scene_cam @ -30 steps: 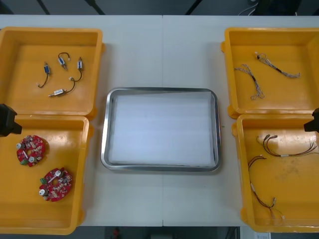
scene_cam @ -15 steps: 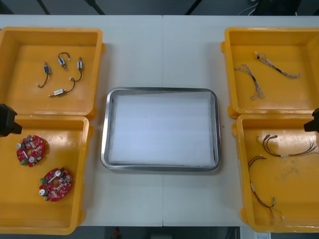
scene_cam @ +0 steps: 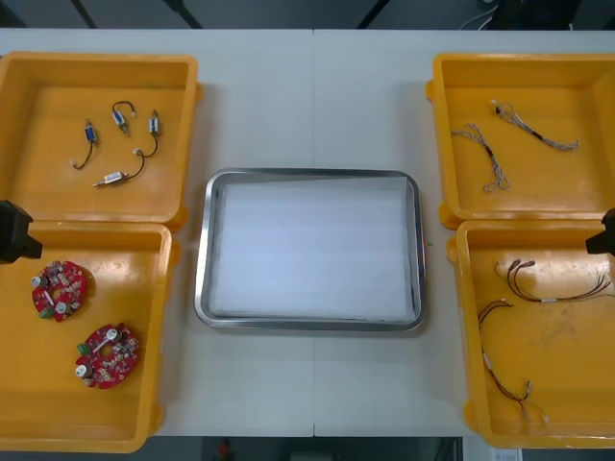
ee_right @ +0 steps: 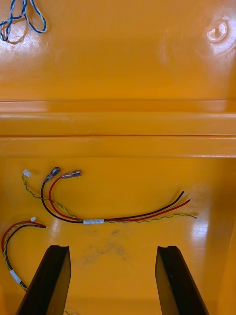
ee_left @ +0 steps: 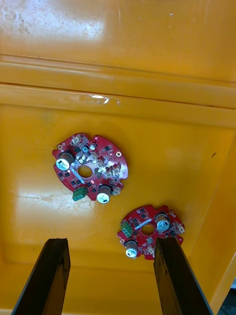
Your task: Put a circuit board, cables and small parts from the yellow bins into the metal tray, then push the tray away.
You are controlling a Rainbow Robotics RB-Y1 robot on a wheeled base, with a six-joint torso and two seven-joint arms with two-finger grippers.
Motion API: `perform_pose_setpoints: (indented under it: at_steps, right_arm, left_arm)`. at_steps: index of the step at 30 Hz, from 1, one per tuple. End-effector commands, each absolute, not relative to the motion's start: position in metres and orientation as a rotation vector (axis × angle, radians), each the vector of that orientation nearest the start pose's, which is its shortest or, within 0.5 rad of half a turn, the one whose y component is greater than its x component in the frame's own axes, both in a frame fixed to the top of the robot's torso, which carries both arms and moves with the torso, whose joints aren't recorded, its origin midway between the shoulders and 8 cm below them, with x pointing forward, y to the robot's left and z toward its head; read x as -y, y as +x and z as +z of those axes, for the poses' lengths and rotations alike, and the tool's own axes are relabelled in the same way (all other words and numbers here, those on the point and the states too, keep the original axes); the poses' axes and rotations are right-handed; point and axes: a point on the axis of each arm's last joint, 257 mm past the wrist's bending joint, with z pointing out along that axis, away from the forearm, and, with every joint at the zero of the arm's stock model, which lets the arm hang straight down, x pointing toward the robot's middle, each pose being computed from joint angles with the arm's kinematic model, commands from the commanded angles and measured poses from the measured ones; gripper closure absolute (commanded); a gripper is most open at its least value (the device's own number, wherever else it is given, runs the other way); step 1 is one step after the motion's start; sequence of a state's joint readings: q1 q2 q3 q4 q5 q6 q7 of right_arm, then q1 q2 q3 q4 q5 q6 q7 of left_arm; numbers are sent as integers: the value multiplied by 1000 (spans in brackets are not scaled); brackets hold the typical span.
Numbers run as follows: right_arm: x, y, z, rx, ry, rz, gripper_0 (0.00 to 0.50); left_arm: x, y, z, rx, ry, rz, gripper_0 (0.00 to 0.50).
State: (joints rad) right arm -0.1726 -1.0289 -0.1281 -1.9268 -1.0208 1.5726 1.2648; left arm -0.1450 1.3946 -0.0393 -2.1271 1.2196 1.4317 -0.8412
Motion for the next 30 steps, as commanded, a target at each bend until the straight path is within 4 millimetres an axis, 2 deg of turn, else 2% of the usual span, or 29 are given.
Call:
perform_pose_setpoints:
  at_steps: [1, 11, 12, 14, 17, 18, 20, 27, 30]
  right_arm:
    - [402, 415, -176, -2657, 39, 38, 0]
    - [402, 415, -176, -2657, 39, 38, 0]
    - [406, 395, -208, -2738, 67, 45, 0]
    - [407, 391, -212, -2751, 66, 43, 0]
    - [413, 389, -206, -2759, 35, 4, 0]
    - [414, 388, -203, -2760, 24, -7, 0]
    - [415, 387, -199, -2762, -52, -34, 0]
    - [419, 384, -191, -2735, -477, -119, 0]
    - [416, 382, -189, -2709, -645, -127, 0]
  left_arm:
    - [-391, 378, -144, -2705, -167, 70, 0]
    - [-391, 378, -144, -2705, -167, 70, 0]
    - [-391, 378, -144, -2705, -167, 70, 0]
    - [-391, 378, -144, -2705, -167, 70, 0]
    - [-391, 378, -144, -2705, -167, 70, 0]
    - [-382, 362, -172, -2772, -173, 28, 0]
    - [-378, 361, -177, -2780, -177, 8, 0]
    - [-374, 366, -178, -2759, -152, -5, 0]
    - [-376, 367, -179, -2760, -56, 15, 0]
